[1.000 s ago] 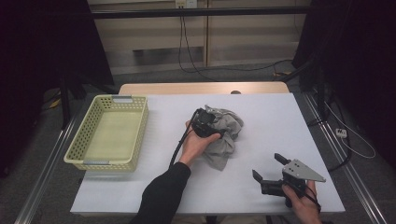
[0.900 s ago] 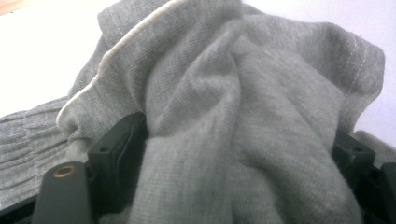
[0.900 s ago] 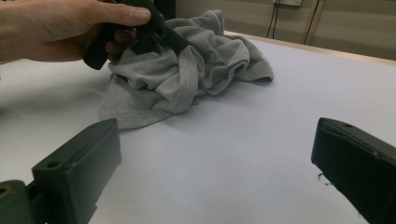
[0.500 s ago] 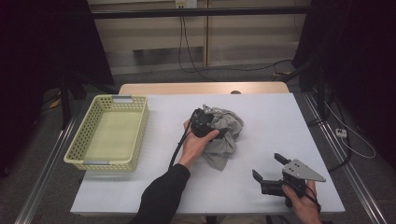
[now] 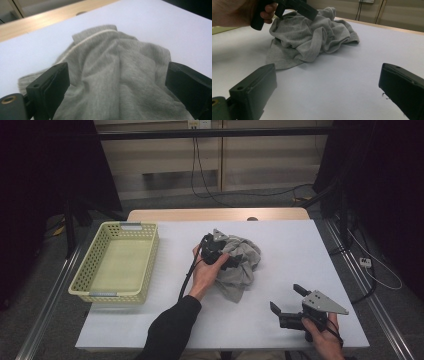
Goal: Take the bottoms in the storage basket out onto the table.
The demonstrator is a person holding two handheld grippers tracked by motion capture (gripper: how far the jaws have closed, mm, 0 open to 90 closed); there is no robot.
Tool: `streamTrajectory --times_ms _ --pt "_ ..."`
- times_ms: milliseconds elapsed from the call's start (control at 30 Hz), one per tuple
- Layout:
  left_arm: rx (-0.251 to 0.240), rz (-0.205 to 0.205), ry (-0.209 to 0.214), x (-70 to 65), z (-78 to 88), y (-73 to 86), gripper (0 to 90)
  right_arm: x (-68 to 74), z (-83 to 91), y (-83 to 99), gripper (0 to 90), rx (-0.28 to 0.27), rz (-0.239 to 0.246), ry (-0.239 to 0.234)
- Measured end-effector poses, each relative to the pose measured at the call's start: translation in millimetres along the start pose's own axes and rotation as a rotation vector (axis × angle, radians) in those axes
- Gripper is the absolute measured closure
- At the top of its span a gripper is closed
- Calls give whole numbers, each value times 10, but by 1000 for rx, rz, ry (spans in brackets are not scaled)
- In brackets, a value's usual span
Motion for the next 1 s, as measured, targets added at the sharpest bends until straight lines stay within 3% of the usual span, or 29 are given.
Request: streamTrajectory --times_ms 267,367,567,700,867,933,1000 --pt "-1 -18 23 -7 87 5 57 -4 -1 2 18 -1 0 -1" --pt "6 -48 10 -3 116 14 56 -10 -2 6 18 1 -1 -1" --pt "-32 -66 -6 24 226 -8 55 -26 15 11 18 -2 -6 5" --pt "-41 -55 15 26 332 -38 55 -40 20 16 18 0 -12 10" --pt "-30 -81 -10 43 453 -39 55 -45 16 18 18 1 -13 12" --pt "-49 -59 -5 47 490 -54 54 -50 16 19 18 1 -15 14" --pt "-53 -72 4 30 519 -53 50 -53 17 21 18 1 -15 15"
Point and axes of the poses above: each handheld gripper's, and its own axes: z roughly backward along the jaws, y roughly out of its underside, x roughly to its left, the point moved 10 cm from there along -z, roughly forward along the jaws, and after that the axes turned 5 degrees about y, right-handed, at the moved point
